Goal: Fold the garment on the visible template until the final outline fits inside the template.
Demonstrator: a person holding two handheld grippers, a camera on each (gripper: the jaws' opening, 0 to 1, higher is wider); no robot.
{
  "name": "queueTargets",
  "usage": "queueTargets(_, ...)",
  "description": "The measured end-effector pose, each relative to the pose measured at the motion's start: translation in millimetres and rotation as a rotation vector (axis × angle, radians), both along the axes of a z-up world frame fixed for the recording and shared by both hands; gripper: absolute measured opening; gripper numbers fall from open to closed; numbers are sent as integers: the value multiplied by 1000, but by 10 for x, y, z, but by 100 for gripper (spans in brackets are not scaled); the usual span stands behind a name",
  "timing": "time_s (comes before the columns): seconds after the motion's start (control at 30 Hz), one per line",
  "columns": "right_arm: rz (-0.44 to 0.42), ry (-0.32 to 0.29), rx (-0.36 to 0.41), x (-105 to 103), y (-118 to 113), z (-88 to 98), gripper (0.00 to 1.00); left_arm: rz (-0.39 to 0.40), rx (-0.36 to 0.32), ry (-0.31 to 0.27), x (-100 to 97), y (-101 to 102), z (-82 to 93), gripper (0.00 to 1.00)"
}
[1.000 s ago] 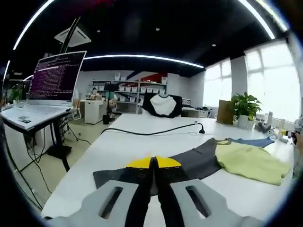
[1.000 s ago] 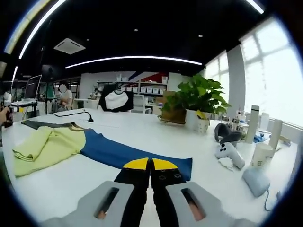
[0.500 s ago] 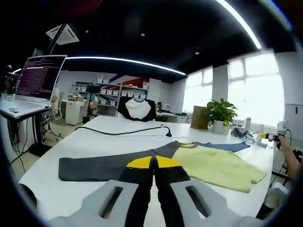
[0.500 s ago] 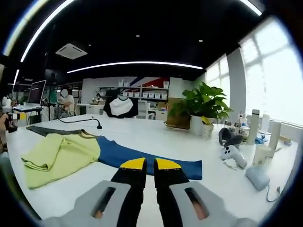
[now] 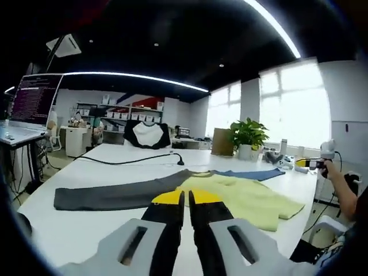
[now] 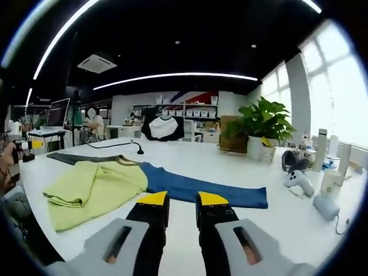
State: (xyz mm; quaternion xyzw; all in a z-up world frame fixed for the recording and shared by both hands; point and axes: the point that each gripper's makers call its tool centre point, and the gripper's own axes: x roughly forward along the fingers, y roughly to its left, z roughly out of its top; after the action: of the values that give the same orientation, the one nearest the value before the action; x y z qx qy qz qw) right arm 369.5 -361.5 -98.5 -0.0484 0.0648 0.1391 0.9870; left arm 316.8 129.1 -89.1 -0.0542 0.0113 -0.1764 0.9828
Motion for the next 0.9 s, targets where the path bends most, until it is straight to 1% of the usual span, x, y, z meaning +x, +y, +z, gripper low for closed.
queueTargets(0.07,14,2,-6,-61,52,-19,22,-20,-9,3,-45,-76,-16,7)
queueTargets(0.1,2,4,-26,-90,52,-38,23,-25,-30,0,-69,-110,-12,8)
queueTargets(0.13,-12,1,-37,-101,48,-41,26,-37,-36,-1,-87,-148,-6,9)
queueTargets(0.17,-10,-15,-42,-119,86,-28,29,-62,-44,4,-108,-209,1,9)
queueTargets(0.2,-5,-17,-44,-129,103,-28,31,-65,-49,5,-116,-232,8,10)
queueTargets(0.27,23,-12,-33,-176,182,-41,34,-71,-24,-1,-136,-297,13,14)
queueTargets(0.3,31,-18,-21,-208,225,-40,36,-71,-5,-2,-143,-321,5,17)
queueTargets(0.33,36,-21,-16,-220,256,-39,37,-73,0,-2,-145,-336,1,20)
queueTargets(0.4,78,-6,-36,-255,368,-75,44,-95,14,6,-164,-404,-28,26)
queueTargets(0.43,96,1,-51,-277,424,-91,47,-109,25,-1,-177,-444,-35,29)
queueTargets(0.5,101,-13,-63,-302,481,-68,54,-115,51,-23,-189,-501,-35,34)
queueTargets(0.53,104,-19,-67,-314,501,-55,58,-122,66,-26,-194,-526,-47,39)
queueTargets(0.57,108,-23,-69,-332,527,-38,62,-138,68,-33,-210,-576,-53,45)
queueTargets(0.63,116,-25,-79,-355,563,-22,66,-141,84,-39,-224,-642,-62,56)
queueTargets(0.7,129,-14,-94,-384,616,-24,71,-159,108,-49,-255,-730,-58,70)
queueTargets(0.77,135,-8,-108,-413,654,-32,80,-170,121,-57,-287,-804,-42,83)
queueTargets(0.8,123,-16,-141,-421,645,-29,83,-179,129,-62,-301,-838,-32,89)
queueTargets(0.83,111,-25,-157,-422,635,-16,87,-186,144,-63,-317,-883,-35,96)
queueTargets(0.87,101,-41,-164,-426,641,8,92,-183,166,-61,-328,-895,-49,99)
queueTargets(0.9,101,-46,-164,-428,649,17,98,-182,196,-60,-350,-926,-67,100)
